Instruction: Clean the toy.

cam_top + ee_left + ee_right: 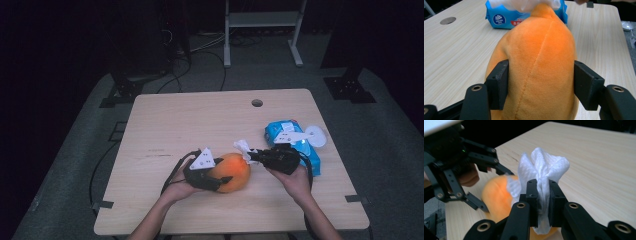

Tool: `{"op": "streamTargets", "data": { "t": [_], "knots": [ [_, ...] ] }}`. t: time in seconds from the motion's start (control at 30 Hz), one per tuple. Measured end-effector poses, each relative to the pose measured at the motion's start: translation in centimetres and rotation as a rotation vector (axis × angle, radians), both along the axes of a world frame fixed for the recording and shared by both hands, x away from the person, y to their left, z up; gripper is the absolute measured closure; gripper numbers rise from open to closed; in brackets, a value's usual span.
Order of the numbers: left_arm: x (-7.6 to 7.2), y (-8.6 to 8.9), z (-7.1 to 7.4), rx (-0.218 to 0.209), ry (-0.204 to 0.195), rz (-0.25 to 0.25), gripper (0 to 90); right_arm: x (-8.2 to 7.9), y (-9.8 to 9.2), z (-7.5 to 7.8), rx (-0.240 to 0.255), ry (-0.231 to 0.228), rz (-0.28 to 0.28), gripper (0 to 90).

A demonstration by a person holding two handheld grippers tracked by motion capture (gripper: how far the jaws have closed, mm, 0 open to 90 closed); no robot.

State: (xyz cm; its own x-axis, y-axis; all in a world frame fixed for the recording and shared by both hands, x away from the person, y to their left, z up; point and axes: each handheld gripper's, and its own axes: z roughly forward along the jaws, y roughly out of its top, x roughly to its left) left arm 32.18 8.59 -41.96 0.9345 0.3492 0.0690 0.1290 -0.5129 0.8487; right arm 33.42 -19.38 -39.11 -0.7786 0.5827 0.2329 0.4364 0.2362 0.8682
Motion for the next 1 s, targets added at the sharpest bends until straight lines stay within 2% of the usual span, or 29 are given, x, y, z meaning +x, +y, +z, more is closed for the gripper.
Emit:
{"op": "streamTargets", "data": {
  "t": [0.17, 0.23, 0.27, 0.37, 0.4, 0.47, 0.53, 0.57, 0.63, 0.83, 1.0],
  "knots": [
    [-0.2, -0.1, 0.1, 0.005, 0.002, 0.002, 35.1, -0.3, 0.4, 0.5, 0.005, -0.015, 0.013, 80.4],
    [-0.2, 0.0, 0.2, 0.001, 0.024, -0.015, 33.0, -0.3, 0.5, 0.2, 0.006, -0.002, 0.018, 80.4],
    [-0.1, 0.2, 0.3, -0.025, 0.062, -0.042, 30.1, -0.3, 0.5, 0.0, 0.001, 0.002, 0.025, 80.4],
    [0.2, 1.0, 0.9, -0.090, 0.114, -0.075, 25.1, -0.7, 0.7, -0.7, -0.020, 0.018, 0.046, 80.3],
    [0.3, 1.3, 1.1, -0.111, 0.119, -0.071, 25.1, -1.0, 0.6, -0.9, -0.013, 0.024, 0.051, 80.3],
    [0.7, 1.6, 1.2, -0.126, 0.128, -0.045, 25.2, -1.5, 0.4, -1.2, -0.010, 0.031, 0.061, 80.3],
    [0.8, 1.5, 1.0, -0.120, 0.145, -0.042, 26.7, -1.9, 0.1, -1.3, -0.014, 0.030, 0.066, 80.3],
    [0.7, 1.4, 0.8, -0.113, 0.155, -0.053, 29.2, -2.0, 0.0, -1.3, -0.017, 0.031, 0.070, 80.3],
    [0.4, 1.1, 0.6, -0.105, 0.152, -0.083, 31.4, -2.3, -0.3, -1.4, -0.021, 0.036, 0.070, 80.0],
    [-0.7, 1.0, 1.0, -0.059, 0.156, -0.138, 31.4, -2.7, -1.0, -1.1, -0.014, 0.026, 0.043, 79.9],
    [-1.7, 1.3, 1.5, -0.025, 0.156, -0.189, 28.5, -3.1, -0.4, -1.2, -0.017, 0.020, 0.063, 79.9]
  ]
}}
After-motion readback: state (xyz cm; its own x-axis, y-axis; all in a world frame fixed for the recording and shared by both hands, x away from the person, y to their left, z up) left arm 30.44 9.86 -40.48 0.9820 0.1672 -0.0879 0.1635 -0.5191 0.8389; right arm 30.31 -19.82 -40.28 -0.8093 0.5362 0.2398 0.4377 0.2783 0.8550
